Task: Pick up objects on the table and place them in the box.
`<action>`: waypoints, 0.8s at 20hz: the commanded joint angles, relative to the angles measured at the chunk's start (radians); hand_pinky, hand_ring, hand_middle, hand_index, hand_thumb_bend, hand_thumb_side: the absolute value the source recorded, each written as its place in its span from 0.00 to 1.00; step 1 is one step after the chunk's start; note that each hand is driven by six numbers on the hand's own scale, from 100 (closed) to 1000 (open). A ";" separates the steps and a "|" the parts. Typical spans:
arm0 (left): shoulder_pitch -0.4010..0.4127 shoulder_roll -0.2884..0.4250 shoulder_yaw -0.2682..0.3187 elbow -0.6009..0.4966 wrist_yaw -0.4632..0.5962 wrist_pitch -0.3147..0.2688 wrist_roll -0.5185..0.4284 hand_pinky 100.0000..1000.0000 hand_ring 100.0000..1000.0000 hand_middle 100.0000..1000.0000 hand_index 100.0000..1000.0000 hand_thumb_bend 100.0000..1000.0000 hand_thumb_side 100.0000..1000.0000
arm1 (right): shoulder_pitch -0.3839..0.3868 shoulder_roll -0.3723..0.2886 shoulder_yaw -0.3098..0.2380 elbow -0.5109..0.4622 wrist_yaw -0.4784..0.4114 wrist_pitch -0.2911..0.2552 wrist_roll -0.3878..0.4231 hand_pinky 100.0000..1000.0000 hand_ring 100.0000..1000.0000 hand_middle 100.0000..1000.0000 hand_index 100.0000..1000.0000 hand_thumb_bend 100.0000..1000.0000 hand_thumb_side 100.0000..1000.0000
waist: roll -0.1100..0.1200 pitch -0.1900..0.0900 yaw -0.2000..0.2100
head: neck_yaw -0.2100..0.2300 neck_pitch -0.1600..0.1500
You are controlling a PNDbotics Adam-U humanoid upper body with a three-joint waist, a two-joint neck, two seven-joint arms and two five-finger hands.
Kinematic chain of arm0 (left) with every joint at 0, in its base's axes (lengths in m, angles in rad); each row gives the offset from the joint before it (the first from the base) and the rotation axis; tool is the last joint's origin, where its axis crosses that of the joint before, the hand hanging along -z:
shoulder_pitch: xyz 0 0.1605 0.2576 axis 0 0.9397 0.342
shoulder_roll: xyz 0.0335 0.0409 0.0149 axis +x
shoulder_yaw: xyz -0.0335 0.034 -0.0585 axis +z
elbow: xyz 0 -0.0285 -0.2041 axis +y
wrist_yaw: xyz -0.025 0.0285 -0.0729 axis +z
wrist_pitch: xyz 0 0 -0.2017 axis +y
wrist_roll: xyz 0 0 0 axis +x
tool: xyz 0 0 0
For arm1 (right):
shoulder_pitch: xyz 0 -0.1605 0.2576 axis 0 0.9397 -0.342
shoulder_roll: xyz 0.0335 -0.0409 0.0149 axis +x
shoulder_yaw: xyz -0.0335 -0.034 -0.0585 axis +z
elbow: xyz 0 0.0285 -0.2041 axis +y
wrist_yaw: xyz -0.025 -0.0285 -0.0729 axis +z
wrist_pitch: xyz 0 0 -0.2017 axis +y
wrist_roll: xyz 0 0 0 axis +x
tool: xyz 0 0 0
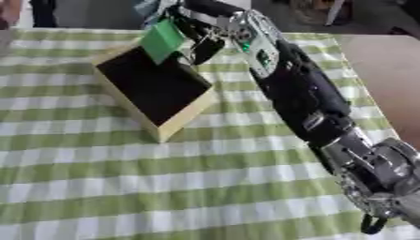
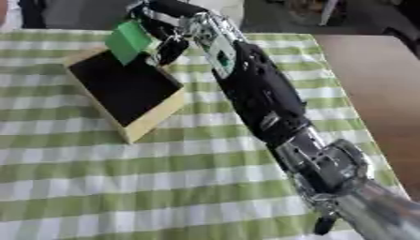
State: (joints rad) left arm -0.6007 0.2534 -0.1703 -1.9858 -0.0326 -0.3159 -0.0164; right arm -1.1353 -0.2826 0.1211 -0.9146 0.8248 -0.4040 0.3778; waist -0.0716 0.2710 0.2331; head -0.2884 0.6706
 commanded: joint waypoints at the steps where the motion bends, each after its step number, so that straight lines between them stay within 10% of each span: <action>1: -0.022 0.001 -0.001 -0.014 0.009 -0.002 -0.006 0.46 0.52 0.49 0.68 0.00 0.52 | -0.021 -0.006 -0.013 0.013 0.030 -0.004 -0.018 0.08 0.22 0.15 0.32 0.00 0.02 | 0.002 -0.014 0.006 | -0.006 -0.012; 8: -0.025 -0.005 -0.002 -0.014 0.014 -0.001 -0.015 0.46 0.52 0.49 0.68 0.00 0.52 | -0.012 -0.003 -0.006 0.063 0.088 -0.023 -0.028 0.15 0.25 0.18 0.34 0.00 0.05 | -0.006 -0.007 0.016 | -0.001 -0.008; 16: -0.022 -0.011 -0.002 -0.014 0.017 0.004 -0.022 0.46 0.52 0.49 0.68 0.00 0.52 | -0.023 0.000 0.001 0.072 0.145 -0.060 0.006 0.54 0.61 0.57 0.68 0.00 0.16 | -0.015 -0.005 0.022 | 0.008 0.002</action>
State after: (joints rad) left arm -0.6083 0.2439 -0.1706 -1.9858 -0.0185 -0.3110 -0.0338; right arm -1.1314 -0.2694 0.1241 -0.8325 0.9559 -0.4554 0.3768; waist -0.0927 0.2834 0.2537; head -0.2834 0.6720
